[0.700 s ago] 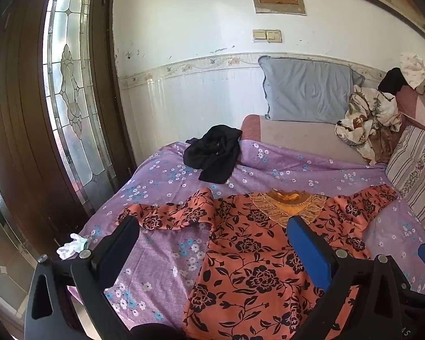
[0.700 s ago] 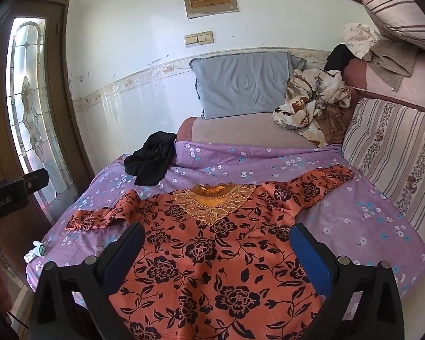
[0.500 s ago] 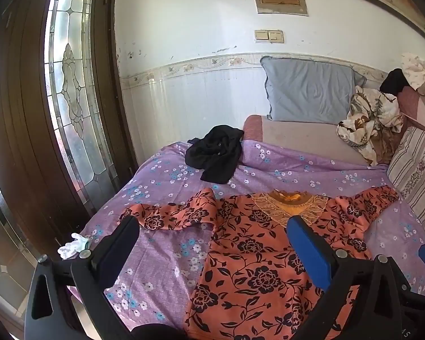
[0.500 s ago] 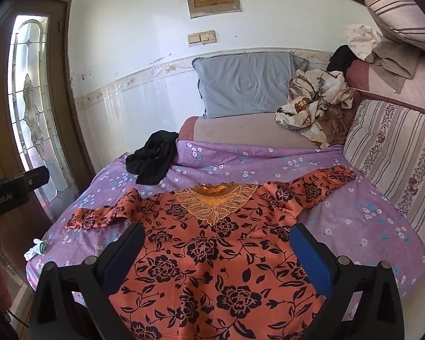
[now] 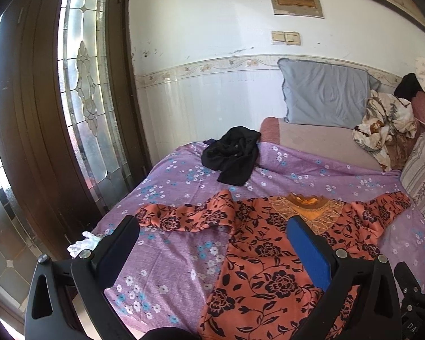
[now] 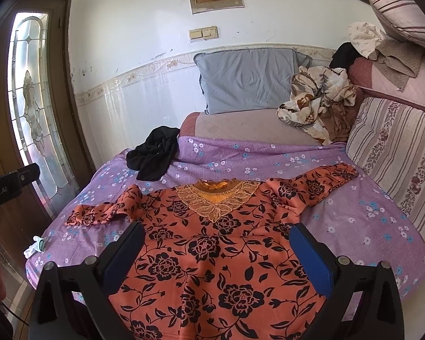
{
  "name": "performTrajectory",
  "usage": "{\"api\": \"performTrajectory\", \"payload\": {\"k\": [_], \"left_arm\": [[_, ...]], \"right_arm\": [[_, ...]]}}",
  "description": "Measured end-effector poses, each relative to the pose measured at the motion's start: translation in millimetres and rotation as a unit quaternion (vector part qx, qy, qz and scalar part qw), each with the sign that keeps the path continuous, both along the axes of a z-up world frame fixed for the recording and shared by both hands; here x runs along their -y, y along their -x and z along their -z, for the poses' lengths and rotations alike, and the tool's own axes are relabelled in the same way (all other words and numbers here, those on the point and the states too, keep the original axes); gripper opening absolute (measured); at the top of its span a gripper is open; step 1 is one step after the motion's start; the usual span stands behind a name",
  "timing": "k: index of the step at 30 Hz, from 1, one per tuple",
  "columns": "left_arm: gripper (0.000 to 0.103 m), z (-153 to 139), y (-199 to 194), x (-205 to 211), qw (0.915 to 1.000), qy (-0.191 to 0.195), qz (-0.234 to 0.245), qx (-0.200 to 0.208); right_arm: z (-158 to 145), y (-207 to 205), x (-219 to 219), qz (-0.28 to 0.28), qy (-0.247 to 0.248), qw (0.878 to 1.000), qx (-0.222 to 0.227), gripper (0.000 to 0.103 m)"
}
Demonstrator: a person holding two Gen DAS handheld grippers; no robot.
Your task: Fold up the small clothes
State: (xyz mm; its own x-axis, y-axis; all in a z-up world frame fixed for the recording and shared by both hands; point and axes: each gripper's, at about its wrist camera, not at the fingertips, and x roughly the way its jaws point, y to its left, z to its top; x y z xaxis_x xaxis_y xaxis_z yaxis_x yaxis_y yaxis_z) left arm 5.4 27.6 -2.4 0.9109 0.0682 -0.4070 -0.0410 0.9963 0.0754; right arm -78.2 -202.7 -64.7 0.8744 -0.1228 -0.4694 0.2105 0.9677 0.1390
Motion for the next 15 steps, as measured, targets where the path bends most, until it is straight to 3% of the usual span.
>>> {"api": "performTrajectory", "payload": {"k": [3, 15], "left_arm": [[0.103, 0, -2, -8, 0.9998, 0.011, -0.008, 0.011], [0.103, 3, -10, -21, 0.9994, 0.001, -0.033, -0.012]], "right_arm": [[0, -3, -3, -0.005, 0.0, 1.0, 0.003, 0.103], [-2, -13, -14, -0.023, 0.008, 1.0, 0.018, 0.103]]}}
